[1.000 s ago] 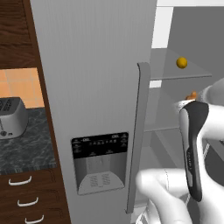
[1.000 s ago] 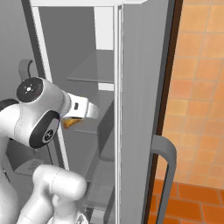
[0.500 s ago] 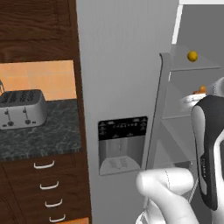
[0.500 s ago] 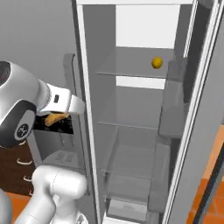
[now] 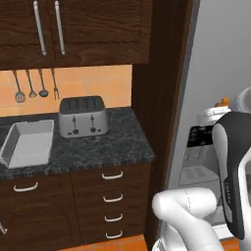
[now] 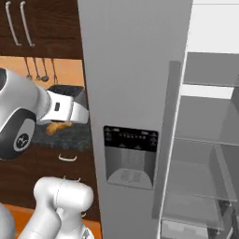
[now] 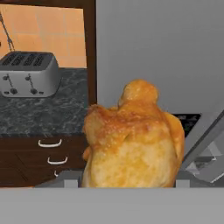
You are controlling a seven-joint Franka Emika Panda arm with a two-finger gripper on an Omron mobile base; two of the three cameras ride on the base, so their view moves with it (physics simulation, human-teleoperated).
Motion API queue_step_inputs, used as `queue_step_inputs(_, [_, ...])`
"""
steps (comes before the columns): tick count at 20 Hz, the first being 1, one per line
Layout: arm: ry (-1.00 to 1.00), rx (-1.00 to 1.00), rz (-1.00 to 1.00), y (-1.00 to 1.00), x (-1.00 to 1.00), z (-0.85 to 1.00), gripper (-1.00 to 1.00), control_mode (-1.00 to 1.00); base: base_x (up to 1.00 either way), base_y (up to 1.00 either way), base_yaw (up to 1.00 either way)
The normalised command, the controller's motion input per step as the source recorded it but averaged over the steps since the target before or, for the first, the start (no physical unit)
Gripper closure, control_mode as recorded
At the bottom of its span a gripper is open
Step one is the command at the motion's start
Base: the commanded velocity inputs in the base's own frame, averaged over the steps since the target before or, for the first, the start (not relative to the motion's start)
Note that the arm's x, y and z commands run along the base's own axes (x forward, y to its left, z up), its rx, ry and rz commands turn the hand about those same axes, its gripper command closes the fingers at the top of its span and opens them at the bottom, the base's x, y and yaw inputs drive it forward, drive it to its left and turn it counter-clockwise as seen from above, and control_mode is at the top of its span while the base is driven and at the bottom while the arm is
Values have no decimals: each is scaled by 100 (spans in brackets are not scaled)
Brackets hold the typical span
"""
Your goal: Place one lemon and one chicken drumstick in each tupperware on the nearby counter, to pack two identical lunches.
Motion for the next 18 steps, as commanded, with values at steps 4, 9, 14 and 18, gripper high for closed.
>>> queue_step_inputs(4, [0,0,0,0,0,0,100,100,-16,100,0])
queue_step_inputs(9, [0,0,0,0,0,0,100,100,0,100,1])
queue_step_inputs(14, [0,0,0,0,0,0,100,100,7,100,2])
queue_step_inputs(18, [0,0,0,0,0,0,100,100,66,100,6])
